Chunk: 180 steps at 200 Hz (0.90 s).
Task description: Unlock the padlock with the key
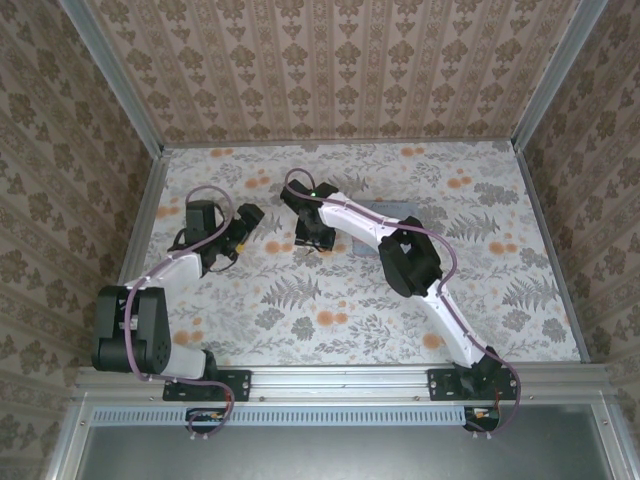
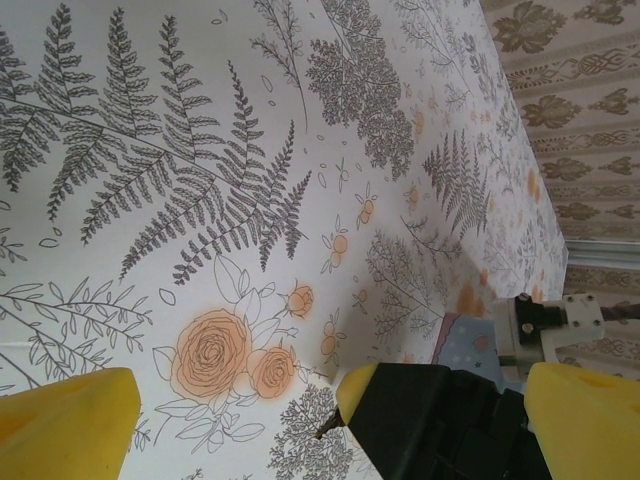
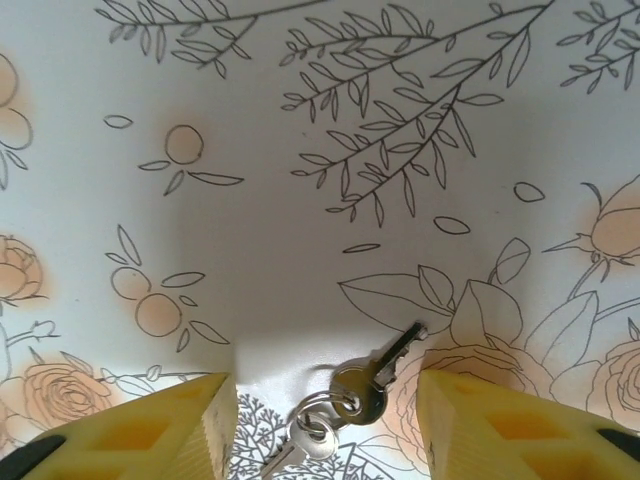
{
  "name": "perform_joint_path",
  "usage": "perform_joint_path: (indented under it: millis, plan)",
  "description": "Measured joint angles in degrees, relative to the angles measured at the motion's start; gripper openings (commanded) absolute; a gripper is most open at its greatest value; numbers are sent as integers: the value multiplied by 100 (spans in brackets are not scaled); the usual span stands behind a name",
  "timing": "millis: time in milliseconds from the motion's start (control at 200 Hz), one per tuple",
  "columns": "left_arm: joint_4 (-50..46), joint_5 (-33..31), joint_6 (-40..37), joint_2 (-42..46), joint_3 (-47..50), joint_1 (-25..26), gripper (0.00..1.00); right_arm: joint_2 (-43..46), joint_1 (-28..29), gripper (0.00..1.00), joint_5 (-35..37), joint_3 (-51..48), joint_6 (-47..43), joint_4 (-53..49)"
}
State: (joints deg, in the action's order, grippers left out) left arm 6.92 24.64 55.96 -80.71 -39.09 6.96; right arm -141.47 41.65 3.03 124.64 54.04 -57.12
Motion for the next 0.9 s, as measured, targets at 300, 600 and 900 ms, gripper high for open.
perform_joint_path:
  millis: [300,600,900]
  plan:
    - [116,46,26,0,46,-68,100,-127,20,39,74,203,26,-269]
    - [133,68,44,0,50,-68,100,-142,31,12,225,219,33,-424]
    - [63,68,39,11,48,-68,100,361,98,0,120,-734,63,612]
